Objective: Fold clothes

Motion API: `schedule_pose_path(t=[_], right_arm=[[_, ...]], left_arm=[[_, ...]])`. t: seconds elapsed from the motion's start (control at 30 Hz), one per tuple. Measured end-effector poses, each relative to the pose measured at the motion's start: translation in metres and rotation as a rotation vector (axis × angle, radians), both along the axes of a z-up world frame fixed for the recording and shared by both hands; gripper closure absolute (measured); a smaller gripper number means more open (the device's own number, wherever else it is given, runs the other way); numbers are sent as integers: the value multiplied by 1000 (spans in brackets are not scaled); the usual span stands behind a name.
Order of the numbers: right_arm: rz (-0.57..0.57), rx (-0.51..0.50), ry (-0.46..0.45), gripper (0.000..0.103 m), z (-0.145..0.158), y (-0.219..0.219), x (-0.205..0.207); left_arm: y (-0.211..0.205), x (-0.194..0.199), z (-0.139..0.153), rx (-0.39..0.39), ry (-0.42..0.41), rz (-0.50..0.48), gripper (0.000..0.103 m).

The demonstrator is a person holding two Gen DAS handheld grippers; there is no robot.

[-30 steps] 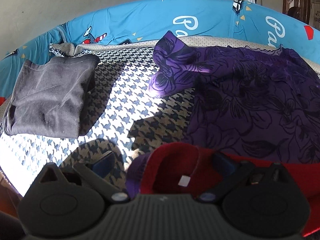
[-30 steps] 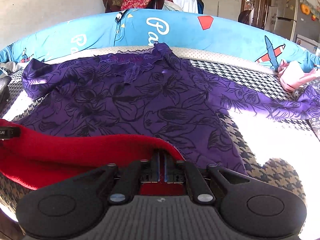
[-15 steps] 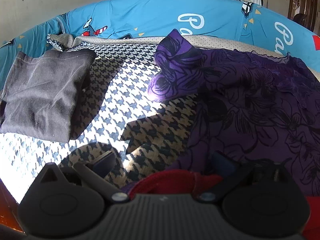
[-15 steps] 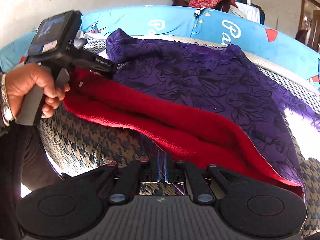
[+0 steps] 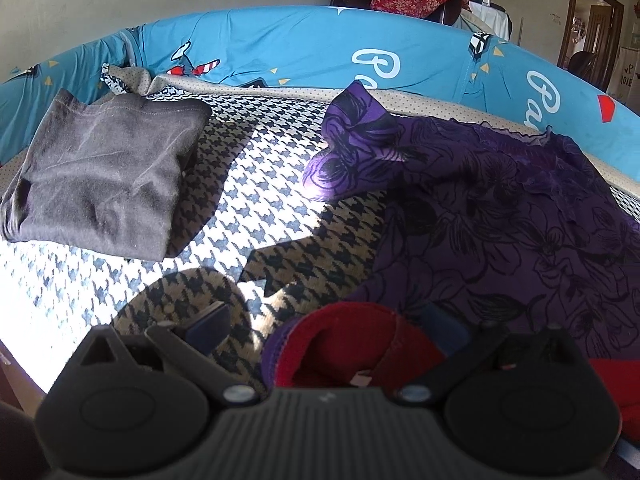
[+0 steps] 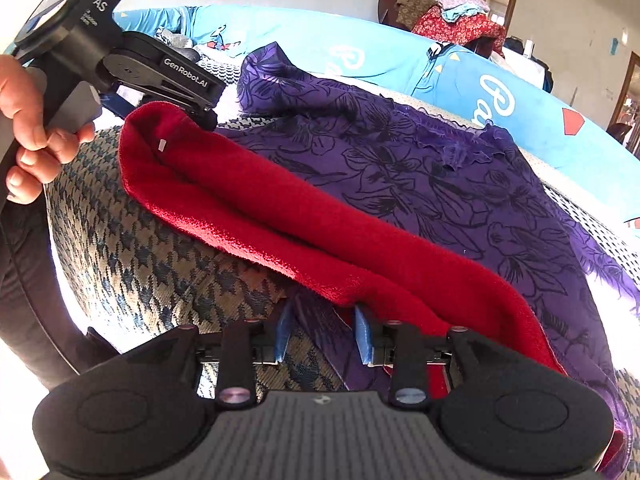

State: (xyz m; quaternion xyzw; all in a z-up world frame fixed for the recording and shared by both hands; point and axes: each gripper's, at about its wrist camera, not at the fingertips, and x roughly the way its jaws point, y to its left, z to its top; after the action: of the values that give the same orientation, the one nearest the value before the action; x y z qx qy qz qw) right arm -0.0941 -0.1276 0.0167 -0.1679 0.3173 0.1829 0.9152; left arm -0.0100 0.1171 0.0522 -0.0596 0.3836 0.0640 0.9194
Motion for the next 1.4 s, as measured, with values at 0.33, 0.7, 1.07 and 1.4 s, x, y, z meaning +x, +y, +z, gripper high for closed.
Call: schedule_pose_path(t=[0.33, 0.7, 1.07, 1.4], right_arm=[[-9, 87, 57, 97, 21, -20, -7], [77, 78, 107, 101, 63, -50, -46], [250, 47, 27, 101, 51, 6, -46], [379, 23, 29, 100, 18, 71, -24]], left_arm=[[7, -22, 5, -33, -17, -9, 0], [16, -37, 11, -55, -7, 28, 0], [28, -33, 12, -71, -1, 89, 0], [48, -21, 7, -138, 10, 146, 0]])
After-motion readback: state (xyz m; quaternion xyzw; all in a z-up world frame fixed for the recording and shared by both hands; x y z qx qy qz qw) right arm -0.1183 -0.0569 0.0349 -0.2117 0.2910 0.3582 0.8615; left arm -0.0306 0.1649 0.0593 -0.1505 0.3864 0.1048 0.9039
